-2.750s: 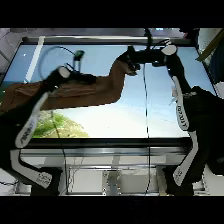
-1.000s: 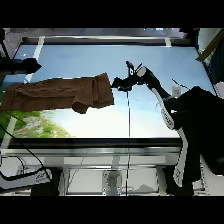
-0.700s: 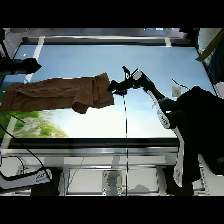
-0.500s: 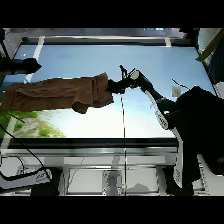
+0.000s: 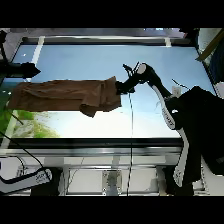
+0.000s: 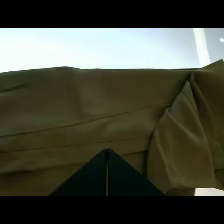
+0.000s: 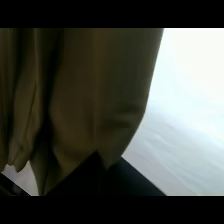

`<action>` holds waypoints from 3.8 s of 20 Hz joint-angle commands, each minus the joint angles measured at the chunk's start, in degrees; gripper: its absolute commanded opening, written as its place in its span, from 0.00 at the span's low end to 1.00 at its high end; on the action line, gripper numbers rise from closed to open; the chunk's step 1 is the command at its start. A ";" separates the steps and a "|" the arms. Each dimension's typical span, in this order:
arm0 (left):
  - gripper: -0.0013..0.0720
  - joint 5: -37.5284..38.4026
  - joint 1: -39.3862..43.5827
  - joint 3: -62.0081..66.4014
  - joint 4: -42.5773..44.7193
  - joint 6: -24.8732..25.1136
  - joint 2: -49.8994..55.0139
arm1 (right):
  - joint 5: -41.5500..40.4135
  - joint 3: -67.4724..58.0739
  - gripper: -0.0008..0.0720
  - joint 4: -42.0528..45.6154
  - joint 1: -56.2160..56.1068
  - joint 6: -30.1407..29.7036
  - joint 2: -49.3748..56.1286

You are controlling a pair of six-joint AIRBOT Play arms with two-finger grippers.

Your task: Fold the clothes and pants, and hang the long-sleeved shirts on hangers.

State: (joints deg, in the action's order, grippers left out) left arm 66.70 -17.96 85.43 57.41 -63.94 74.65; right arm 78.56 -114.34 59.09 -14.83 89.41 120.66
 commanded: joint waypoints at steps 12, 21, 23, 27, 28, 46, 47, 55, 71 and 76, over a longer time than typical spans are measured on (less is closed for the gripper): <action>0.04 4.83 28.85 -3.78 1.33 -0.15 -5.70 | -11.23 67.58 0.03 14.27 11.61 -3.56 -45.35; 0.74 -8.96 65.66 -5.22 18.29 -18.49 18.21 | -19.89 67.65 0.06 11.37 11.61 -7.34 -46.10; 0.76 -13.29 68.57 -5.22 14.84 -21.90 19.65 | -20.20 67.65 0.06 11.65 11.61 -9.22 -46.10; 0.77 -25.68 71.84 -5.22 13.07 -25.68 21.00 | -20.92 67.65 0.06 11.67 11.61 -9.66 -46.10; 0.77 -27.19 71.91 -5.22 13.05 -27.04 21.66 | -20.94 67.65 0.06 11.67 11.58 -9.68 -46.10; 0.74 -10.29 78.68 9.33 44.59 -34.93 34.01 | -21.57 67.69 0.06 11.63 11.58 -11.34 -46.07; 0.64 -8.92 78.12 9.31 44.61 -34.91 34.03 | -21.70 67.69 0.06 11.61 11.58 -11.85 -46.07; 0.04 -6.19 71.93 9.75 52.50 -34.88 28.41 | -21.70 67.71 0.06 11.58 11.58 -12.37 -46.07; 0.87 -9.03 55.63 9.79 53.83 -34.64 25.40 | -23.78 67.56 0.86 8.07 11.69 -12.11 -46.03; 0.87 7.04 52.33 9.44 51.67 -33.51 23.45 | -23.87 62.53 0.86 9.35 12.02 -12.15 -46.03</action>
State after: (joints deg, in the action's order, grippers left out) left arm 64.79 35.94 95.00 111.07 -98.19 98.98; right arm 54.81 -49.21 67.77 -3.09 77.12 74.61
